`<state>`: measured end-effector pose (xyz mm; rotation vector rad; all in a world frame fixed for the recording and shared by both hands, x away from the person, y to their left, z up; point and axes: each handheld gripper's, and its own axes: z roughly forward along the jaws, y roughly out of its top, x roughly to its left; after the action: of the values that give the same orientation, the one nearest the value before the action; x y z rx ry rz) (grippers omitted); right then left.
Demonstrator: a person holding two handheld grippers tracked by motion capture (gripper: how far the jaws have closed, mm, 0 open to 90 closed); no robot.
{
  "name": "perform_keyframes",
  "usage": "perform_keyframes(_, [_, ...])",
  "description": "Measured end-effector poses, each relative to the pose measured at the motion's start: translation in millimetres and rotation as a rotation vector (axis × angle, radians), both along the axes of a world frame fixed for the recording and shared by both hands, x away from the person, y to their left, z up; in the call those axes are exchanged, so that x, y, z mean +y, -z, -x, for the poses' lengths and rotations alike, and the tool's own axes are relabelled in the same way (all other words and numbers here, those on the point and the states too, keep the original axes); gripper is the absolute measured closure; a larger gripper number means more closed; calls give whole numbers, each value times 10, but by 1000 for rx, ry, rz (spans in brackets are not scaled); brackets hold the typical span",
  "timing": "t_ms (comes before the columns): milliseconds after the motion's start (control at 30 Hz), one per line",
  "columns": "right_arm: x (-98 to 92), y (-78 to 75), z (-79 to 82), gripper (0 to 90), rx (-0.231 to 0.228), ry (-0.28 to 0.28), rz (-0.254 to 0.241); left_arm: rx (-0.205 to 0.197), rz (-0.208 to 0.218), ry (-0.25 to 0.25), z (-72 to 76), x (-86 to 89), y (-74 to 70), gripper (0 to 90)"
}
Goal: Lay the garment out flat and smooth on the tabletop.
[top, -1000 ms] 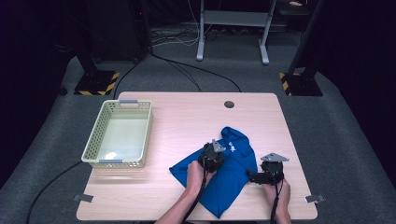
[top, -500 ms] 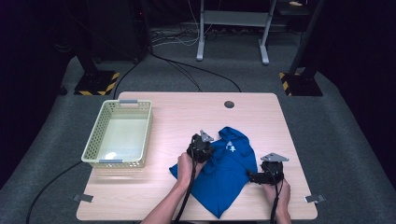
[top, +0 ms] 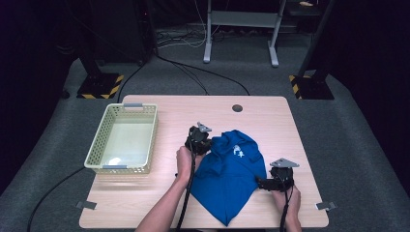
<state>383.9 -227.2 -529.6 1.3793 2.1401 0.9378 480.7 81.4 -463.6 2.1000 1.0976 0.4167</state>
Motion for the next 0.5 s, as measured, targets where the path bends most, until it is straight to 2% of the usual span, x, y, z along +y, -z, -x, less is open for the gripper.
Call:
perform_keyframes(133, [0, 0, 0, 57, 0, 0, 0, 4, -33, -18, -114, 37, -17, 849])
perform_keyframes(400, [0, 0, -1, 57, 0, 0, 1, 27, -62, -43, -323, 61, -75, 849])
perform_keyframes(433, [0, 0, -1, 57, 0, 0, 1, 17, -75, -47, -343, 56, -80, 849])
perform_keyframes(500, [0, 0, 0, 57, 0, 0, 1, 31, -79, -52, -393, 47, -80, 849])
